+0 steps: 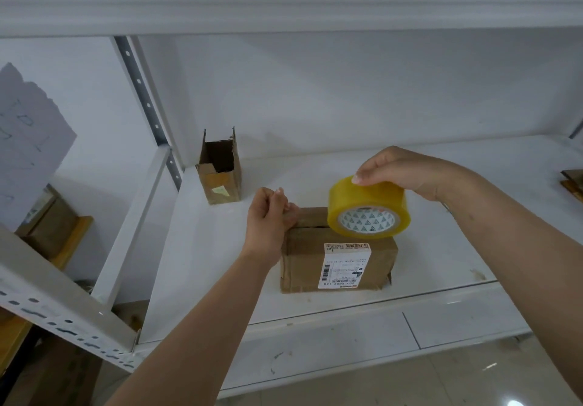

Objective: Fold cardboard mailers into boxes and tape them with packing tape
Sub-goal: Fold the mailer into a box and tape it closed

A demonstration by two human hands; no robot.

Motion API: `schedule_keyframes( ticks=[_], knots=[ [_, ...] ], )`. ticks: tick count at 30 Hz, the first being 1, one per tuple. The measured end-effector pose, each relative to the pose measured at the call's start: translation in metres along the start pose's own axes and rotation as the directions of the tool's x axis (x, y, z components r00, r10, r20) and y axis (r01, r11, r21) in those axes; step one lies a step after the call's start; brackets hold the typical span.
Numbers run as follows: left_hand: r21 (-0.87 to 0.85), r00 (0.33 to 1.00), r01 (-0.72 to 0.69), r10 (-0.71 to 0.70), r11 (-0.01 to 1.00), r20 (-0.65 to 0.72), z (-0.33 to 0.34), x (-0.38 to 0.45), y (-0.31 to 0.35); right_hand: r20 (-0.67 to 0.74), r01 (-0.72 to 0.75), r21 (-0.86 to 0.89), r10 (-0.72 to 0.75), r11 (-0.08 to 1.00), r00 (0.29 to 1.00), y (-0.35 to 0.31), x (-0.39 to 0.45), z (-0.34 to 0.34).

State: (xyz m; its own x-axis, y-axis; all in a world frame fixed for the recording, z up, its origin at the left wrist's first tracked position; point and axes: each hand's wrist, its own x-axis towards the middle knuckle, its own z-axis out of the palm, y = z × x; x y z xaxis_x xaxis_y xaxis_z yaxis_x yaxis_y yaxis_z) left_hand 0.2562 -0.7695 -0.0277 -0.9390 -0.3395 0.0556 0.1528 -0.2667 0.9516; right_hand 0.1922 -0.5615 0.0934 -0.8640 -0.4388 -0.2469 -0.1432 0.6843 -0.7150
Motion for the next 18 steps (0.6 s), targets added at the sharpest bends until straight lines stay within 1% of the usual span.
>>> schedule_keyframes(
  ticks=[2, 6, 9, 10, 12, 15, 18],
  knots=[
    [0.025, 1.0, -0.017, 0.018, 1.0, -0.023, -0.003, 0.0, 0.002, 0.031, -0.021, -0.046, 0.022, 0.999, 0.999, 0.005, 0.003, 0.006],
    [0.226, 0.989, -0.113, 0.131, 0.968, -0.07, -0.015, 0.001, 0.008, 0.015, -0.014, -0.09, 0.016, 0.996, 1.0, 0.001, 0.01, 0.011],
    [0.342, 0.98, -0.103, 0.154, 0.934, -0.128, -0.033, 0.003, 0.008, 0.003, 0.007, -0.215, -0.006, 0.977, 1.0, -0.005, 0.017, 0.016],
    [0.36, 0.98, -0.08, 0.139, 0.93, -0.142, -0.038, 0.002, 0.006, 0.003, 0.016, -0.265, -0.016, 0.964, 1.0, -0.006, 0.019, 0.019],
    [0.37, 0.986, -0.005, 0.066, 0.929, -0.154, -0.044, -0.003, -0.002, 0.008, 0.032, -0.323, -0.032, 0.946, 0.999, -0.009, 0.021, 0.024],
    [0.313, 0.981, 0.11, -0.053, 0.943, -0.186, -0.044, -0.012, -0.017, 0.006, 0.048, -0.333, -0.048, 0.942, 0.999, -0.01, 0.022, 0.025],
    [0.255, 0.976, 0.138, -0.087, 0.957, -0.202, -0.043, -0.015, -0.029, -0.018, 0.061, -0.314, -0.07, 0.947, 0.997, -0.009, 0.021, 0.027]
  ],
)
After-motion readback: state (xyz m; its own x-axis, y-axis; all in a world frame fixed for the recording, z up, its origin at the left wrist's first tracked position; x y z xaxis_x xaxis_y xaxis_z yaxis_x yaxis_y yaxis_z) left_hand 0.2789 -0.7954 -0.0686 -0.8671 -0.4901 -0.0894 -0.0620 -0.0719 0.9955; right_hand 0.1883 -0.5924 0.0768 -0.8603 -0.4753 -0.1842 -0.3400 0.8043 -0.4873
